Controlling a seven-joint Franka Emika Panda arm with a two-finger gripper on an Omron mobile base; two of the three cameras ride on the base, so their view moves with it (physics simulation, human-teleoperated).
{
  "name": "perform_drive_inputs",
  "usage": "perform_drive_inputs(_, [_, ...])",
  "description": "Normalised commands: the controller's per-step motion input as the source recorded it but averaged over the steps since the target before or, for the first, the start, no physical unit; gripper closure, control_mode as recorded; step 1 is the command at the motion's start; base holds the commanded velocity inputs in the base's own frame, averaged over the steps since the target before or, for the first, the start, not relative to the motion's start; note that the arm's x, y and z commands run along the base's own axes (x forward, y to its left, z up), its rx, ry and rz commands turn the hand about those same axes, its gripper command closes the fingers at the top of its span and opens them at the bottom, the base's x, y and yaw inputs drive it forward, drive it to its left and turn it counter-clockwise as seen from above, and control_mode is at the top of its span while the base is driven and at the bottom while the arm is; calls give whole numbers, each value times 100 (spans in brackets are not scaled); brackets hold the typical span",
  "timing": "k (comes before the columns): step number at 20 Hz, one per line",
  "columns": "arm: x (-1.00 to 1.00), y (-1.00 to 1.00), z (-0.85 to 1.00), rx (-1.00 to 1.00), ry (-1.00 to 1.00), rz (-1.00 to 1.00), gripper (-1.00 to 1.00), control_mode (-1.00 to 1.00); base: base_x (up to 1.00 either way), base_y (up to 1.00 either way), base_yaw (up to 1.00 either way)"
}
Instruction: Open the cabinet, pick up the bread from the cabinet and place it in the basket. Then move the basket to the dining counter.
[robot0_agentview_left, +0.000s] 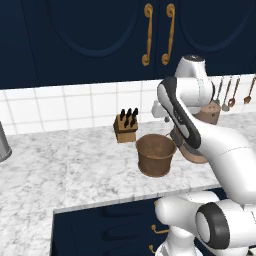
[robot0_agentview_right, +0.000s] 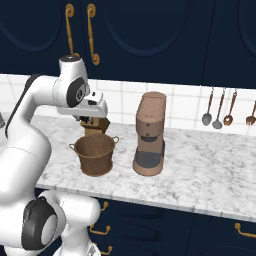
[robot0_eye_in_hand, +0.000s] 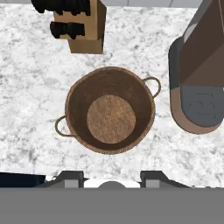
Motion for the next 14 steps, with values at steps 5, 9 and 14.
perform_drive_inputs(5, [-25,-1,11,-2,-17,0,-100,-100,0,0,0])
perform_drive_inputs(9, [-3,3,87,-2,-44,0,-100,-100,0,0,0])
perform_drive_inputs(14, [5,27,100,5,-52,-4,-100,-100,0,0,0])
